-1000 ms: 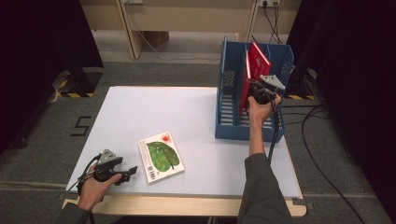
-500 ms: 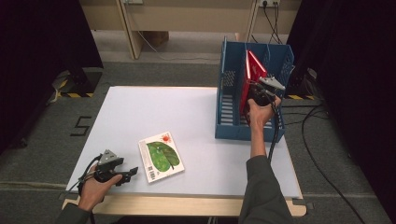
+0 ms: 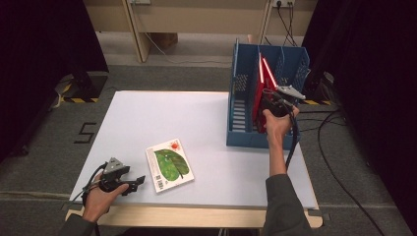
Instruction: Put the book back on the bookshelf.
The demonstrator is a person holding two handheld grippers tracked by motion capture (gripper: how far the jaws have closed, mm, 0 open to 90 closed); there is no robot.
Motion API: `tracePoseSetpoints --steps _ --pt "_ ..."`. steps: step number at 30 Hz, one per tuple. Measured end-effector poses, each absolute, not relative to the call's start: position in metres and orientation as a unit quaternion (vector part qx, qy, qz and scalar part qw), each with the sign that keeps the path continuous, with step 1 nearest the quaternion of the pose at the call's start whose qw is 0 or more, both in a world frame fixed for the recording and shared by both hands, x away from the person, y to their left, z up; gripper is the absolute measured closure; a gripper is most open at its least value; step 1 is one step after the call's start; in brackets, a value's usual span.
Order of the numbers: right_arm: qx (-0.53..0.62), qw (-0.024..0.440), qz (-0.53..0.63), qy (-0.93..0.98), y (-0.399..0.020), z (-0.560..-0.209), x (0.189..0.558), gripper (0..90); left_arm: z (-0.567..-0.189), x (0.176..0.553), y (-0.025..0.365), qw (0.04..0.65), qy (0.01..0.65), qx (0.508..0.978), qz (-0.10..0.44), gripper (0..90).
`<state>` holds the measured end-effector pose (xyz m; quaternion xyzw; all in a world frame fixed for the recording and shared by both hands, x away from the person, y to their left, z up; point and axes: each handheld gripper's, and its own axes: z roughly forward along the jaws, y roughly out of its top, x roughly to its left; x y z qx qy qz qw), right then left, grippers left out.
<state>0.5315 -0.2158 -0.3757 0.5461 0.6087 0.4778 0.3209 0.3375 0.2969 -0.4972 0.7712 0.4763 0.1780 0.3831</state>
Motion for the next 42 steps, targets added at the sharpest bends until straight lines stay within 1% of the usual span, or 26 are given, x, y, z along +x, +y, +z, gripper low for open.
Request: tracePoseSetpoints --steps 8,11,16,19,22,23,25,30,35,40,42 --pt "0.531 0.309 0.476 0.629 -0.217 -0.37 0.511 65.6 -0.498 0.339 0.296 0.381 0.476 0.772 0.177 23.2" --pt "0.518 0.315 0.468 0.643 -0.218 -0.368 0.505 64.8 -0.498 0.338 0.297 0.38 0.477 0.773 0.176 23.2" --pt "0.501 0.311 0.466 0.66 -0.224 -0.37 0.487 64.4 -0.499 0.338 0.297 0.381 0.478 0.772 0.175 23.2" --pt "0.491 0.305 0.465 0.671 -0.228 -0.373 0.477 65.1 -0.498 0.339 0.297 0.377 0.476 0.775 0.175 23.2" --pt "0.48 0.311 0.456 0.681 -0.23 -0.375 0.47 70.2 -0.499 0.339 0.297 0.377 0.477 0.774 0.175 23.2" --pt "0.474 0.317 0.451 0.686 -0.231 -0.376 0.47 73.1 -0.499 0.339 0.297 0.376 0.477 0.775 0.175 23.2" --pt "0.472 0.32 0.446 0.689 -0.233 -0.378 0.471 75.5 -0.499 0.339 0.297 0.376 0.478 0.774 0.175 23.2" --pt "0.47 0.324 0.452 0.685 -0.23 -0.38 0.476 75.8 -0.5 0.339 0.297 0.376 0.479 0.774 0.175 23.2" --pt "0.473 0.311 0.46 0.684 -0.221 -0.38 0.488 74.4 -0.499 0.339 0.297 0.379 0.48 0.771 0.175 23.0" --pt "0.479 0.316 0.451 0.684 -0.212 -0.379 0.499 73.7 -0.498 0.34 0.298 0.376 0.48 0.773 0.176 23.0" --pt "0.479 0.311 0.451 0.686 -0.211 -0.378 0.502 73.5 -0.499 0.34 0.297 0.378 0.477 0.774 0.176 23.0"
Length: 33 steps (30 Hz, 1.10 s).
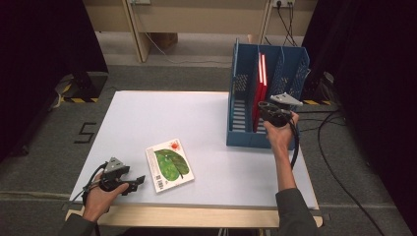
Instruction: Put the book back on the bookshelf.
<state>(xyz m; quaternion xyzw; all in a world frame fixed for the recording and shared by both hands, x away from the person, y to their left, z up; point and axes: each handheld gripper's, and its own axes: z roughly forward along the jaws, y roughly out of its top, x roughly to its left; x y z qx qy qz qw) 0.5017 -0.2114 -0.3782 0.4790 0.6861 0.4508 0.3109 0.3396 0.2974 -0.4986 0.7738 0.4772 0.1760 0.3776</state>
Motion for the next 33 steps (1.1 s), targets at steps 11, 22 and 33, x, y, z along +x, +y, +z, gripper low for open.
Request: tracePoseSetpoints --steps 11,22,33 --pt "0.463 0.322 0.441 0.698 -0.216 -0.375 0.492 70.9 -0.499 0.34 0.299 0.376 0.48 0.772 0.177 23.0" --pt "0.462 0.312 0.445 0.701 -0.226 -0.389 0.486 73.6 -0.499 0.34 0.298 0.373 0.48 0.775 0.173 22.9" --pt "0.471 0.307 0.435 0.703 -0.219 -0.399 0.5 78.5 -0.499 0.34 0.299 0.377 0.482 0.771 0.175 22.8"
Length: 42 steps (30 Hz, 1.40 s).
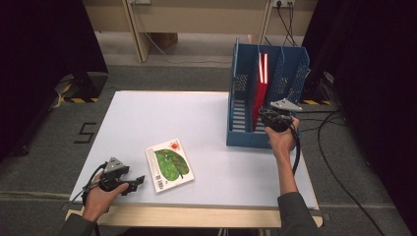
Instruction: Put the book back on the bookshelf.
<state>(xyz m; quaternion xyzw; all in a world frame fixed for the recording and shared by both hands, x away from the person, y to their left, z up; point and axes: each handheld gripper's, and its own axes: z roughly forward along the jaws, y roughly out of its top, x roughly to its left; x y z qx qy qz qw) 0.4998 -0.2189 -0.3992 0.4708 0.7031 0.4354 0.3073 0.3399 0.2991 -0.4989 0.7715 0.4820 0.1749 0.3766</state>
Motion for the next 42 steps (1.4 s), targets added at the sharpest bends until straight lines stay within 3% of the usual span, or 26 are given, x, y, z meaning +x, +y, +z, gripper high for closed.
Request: tracePoseSetpoints --steps 4,13,26,36,42 --pt "0.468 0.307 0.432 0.707 -0.214 -0.398 0.503 78.2 -0.499 0.34 0.299 0.377 0.482 0.771 0.176 22.8" --pt "0.463 0.306 0.441 0.705 -0.217 -0.394 0.492 68.2 -0.498 0.34 0.3 0.378 0.482 0.771 0.176 22.8" --pt "0.451 0.292 0.468 0.701 -0.199 -0.394 0.441 42.3 -0.497 0.338 0.3 0.378 0.479 0.771 0.179 22.8" --pt "0.449 0.245 0.502 0.697 -0.185 -0.399 0.42 23.9 -0.496 0.336 0.296 0.385 0.472 0.774 0.172 22.6" --pt "0.44 0.237 0.502 0.706 -0.171 -0.404 0.413 22.2 -0.496 0.335 0.293 0.39 0.469 0.774 0.167 22.0"
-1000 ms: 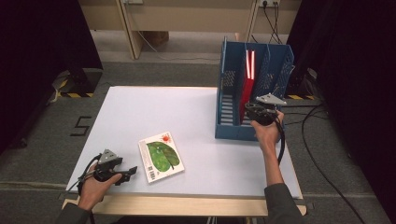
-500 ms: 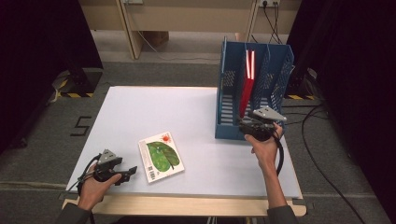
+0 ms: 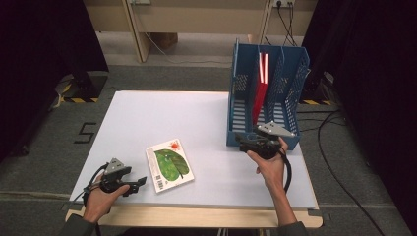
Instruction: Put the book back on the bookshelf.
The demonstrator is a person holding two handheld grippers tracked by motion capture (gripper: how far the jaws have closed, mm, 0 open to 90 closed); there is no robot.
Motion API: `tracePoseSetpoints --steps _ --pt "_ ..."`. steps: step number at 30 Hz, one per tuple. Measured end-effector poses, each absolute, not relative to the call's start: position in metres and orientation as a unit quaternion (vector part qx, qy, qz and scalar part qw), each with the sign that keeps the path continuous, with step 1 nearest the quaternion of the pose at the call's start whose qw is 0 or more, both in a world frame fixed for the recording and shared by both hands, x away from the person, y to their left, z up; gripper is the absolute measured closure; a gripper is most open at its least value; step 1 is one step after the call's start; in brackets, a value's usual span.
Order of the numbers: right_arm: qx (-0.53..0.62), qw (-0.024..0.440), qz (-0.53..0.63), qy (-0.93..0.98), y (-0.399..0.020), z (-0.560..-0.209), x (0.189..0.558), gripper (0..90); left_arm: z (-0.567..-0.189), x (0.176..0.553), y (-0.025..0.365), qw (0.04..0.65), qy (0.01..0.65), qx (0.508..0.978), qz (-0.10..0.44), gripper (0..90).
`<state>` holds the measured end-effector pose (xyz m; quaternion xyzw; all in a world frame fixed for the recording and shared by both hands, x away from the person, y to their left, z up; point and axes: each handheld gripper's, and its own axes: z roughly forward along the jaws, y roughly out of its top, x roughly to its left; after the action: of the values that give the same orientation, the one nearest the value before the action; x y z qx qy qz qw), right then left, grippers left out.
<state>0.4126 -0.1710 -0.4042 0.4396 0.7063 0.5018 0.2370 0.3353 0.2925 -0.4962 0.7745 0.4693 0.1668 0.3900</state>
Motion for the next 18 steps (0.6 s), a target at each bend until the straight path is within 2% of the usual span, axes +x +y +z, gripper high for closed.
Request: tracePoseSetpoints --steps 4,9,18 --pt "0.428 0.223 0.498 0.72 -0.157 -0.41 0.408 22.8 -0.496 0.334 0.29 0.394 0.467 0.776 0.159 20.3" --pt "0.423 0.174 0.503 0.734 -0.137 -0.425 0.406 24.6 -0.497 0.334 0.285 0.407 0.465 0.774 0.141 20.3" --pt "0.409 0.148 0.475 0.765 -0.111 -0.441 0.403 26.7 -0.498 0.332 0.274 0.417 0.454 0.779 0.115 23.1"
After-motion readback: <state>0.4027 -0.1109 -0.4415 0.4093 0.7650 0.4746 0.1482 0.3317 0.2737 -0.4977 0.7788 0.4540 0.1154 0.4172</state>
